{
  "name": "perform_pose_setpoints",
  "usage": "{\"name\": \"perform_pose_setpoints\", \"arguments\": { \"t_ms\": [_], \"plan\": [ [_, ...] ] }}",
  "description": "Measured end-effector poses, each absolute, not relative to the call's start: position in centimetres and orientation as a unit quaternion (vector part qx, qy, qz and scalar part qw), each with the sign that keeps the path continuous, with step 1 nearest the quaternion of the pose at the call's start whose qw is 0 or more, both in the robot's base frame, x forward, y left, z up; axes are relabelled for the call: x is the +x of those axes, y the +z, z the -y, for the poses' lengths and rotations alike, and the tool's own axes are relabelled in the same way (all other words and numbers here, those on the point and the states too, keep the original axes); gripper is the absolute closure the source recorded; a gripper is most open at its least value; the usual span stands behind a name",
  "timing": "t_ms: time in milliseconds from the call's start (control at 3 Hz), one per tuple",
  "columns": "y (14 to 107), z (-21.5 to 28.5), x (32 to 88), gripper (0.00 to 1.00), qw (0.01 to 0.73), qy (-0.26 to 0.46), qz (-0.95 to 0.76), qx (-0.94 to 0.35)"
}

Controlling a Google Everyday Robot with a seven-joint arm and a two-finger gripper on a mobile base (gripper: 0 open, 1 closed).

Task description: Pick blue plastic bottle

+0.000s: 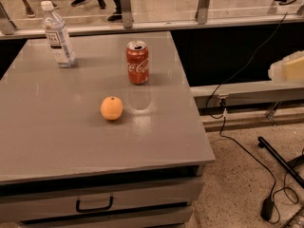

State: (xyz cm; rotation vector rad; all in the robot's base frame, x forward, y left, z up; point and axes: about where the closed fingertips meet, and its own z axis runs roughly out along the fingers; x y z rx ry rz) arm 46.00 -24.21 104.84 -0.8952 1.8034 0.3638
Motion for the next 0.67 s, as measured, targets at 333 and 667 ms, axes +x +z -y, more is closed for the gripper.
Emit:
{"name": "perform_pose_setpoints", "arguments": {
  "t_ms": [333, 667],
  "plan": [
    [104.8, 24.2, 46.0, 0.00, 0.521, 0.152, -0.752, -0.374],
    [105.0, 23.1, 46.9, 0.00, 0.530, 0.149, -0.748, -0.370]
  ]
}}
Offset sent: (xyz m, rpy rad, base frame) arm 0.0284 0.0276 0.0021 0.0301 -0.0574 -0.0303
